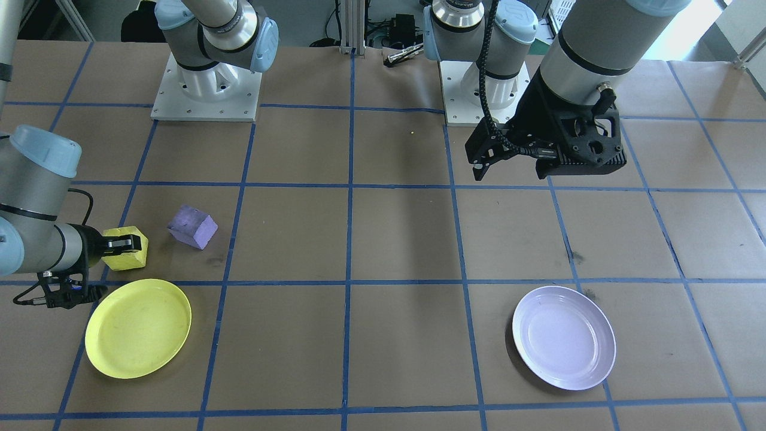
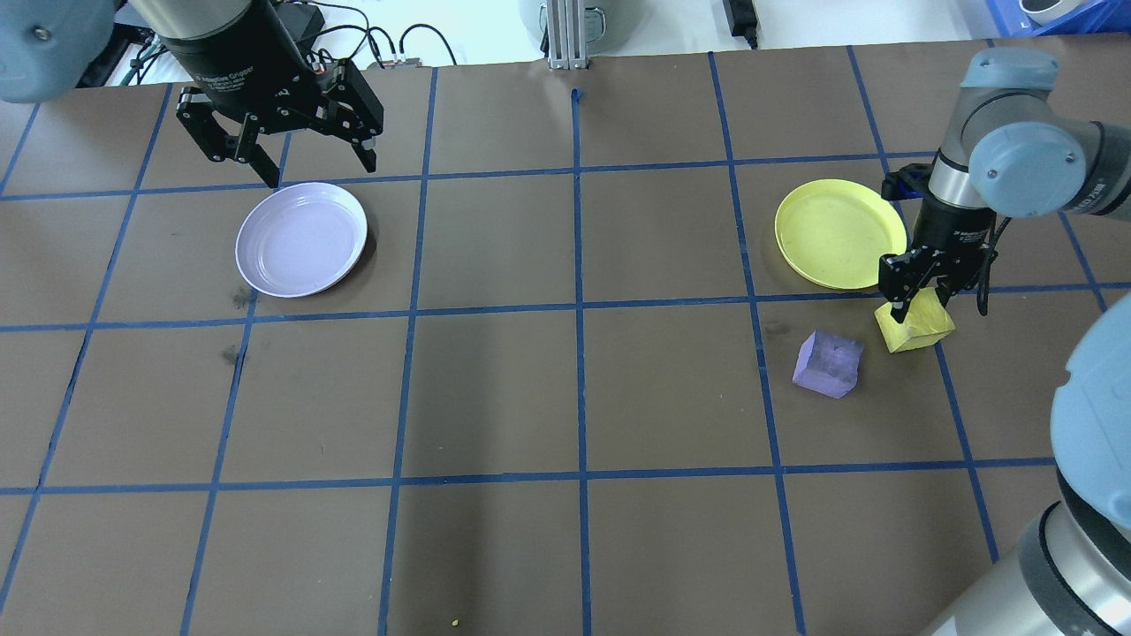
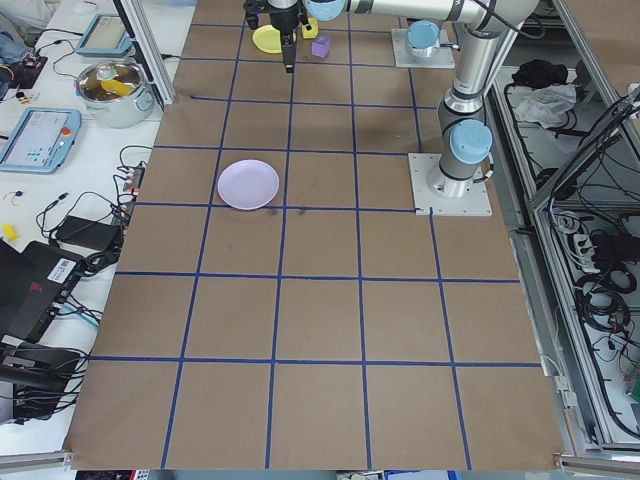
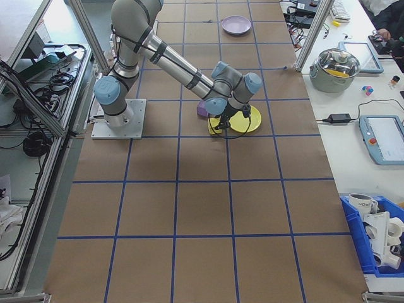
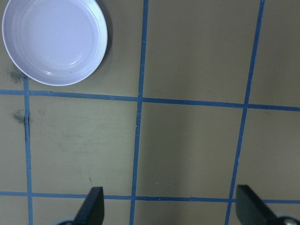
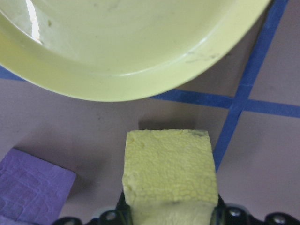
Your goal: Sort blocks by color into plates
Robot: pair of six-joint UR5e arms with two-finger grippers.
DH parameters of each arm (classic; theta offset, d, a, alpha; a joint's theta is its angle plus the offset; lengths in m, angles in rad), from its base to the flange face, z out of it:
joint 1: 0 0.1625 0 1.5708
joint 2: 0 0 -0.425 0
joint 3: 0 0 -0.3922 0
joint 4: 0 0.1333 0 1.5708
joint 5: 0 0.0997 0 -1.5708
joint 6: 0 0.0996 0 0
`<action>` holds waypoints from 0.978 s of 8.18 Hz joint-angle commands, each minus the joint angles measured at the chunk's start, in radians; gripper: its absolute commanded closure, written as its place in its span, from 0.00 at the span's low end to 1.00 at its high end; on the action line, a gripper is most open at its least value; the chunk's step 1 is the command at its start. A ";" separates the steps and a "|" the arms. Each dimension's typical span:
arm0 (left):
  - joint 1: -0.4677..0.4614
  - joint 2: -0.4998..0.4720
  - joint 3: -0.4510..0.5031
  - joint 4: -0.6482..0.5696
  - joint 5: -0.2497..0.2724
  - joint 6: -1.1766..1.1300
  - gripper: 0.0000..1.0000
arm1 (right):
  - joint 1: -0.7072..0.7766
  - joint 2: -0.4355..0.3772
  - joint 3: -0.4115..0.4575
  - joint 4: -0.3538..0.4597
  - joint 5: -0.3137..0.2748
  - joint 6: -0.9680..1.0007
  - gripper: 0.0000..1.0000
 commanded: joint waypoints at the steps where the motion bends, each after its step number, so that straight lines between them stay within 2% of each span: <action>1: 0.000 0.003 0.004 0.000 0.000 -0.001 0.00 | 0.003 -0.083 -0.015 -0.002 0.070 0.041 1.00; 2: 0.000 0.008 0.007 0.000 -0.001 -0.001 0.00 | 0.015 -0.100 -0.041 -0.002 0.070 0.064 1.00; 4: 0.000 0.003 -0.001 0.000 0.000 0.000 0.00 | 0.041 -0.084 -0.122 -0.008 0.119 0.101 1.00; 5: 0.000 -0.005 0.008 0.002 0.000 0.000 0.00 | 0.068 -0.043 -0.168 -0.007 0.125 0.168 1.00; 8: 0.000 0.009 0.013 0.021 -0.001 0.000 0.00 | 0.093 0.081 -0.284 -0.030 0.125 0.175 1.00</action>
